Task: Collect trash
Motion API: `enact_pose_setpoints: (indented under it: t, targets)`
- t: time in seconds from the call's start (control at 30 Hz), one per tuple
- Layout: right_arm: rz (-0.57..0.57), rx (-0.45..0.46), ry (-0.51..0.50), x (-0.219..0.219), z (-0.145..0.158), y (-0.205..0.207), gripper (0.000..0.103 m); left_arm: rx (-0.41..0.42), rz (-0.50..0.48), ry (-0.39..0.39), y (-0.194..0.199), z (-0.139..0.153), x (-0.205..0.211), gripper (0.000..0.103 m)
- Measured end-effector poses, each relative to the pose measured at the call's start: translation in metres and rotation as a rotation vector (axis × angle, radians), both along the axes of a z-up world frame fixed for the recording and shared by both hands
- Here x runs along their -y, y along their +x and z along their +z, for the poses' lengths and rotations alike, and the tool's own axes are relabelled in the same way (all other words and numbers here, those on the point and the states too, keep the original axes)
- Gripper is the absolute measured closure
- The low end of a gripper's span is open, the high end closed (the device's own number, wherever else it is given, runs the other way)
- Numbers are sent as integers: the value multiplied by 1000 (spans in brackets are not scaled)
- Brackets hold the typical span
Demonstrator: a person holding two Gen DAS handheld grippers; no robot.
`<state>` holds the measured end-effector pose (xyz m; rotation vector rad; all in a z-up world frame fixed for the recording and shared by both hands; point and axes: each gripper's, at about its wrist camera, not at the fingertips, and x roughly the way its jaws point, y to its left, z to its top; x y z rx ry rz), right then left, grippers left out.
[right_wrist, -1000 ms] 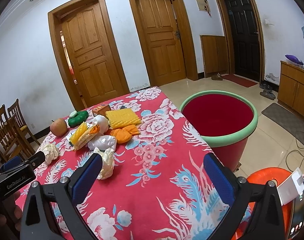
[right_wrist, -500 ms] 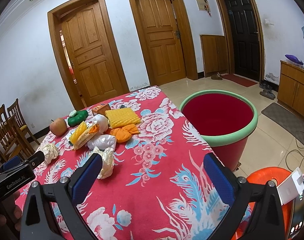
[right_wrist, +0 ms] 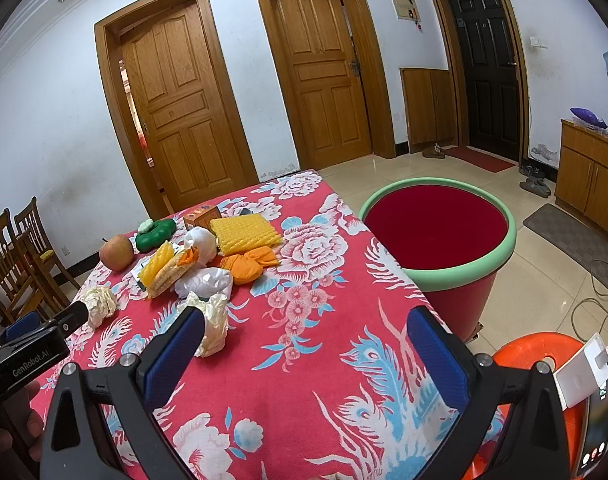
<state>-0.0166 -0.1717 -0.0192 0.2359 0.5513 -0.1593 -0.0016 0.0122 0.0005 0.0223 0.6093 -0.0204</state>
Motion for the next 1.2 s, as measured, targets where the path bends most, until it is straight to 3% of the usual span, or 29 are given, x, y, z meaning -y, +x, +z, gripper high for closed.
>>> enact_pose_setpoints:
  t: [0.77,1.2]
  targets:
    - [9,-6,-12,-1,-2,0,0,-13,3,-2,2,-2,-4,2]
    - [65,-72,17,-8,2,25,0,-69,17,60,40,-2,-37,2]
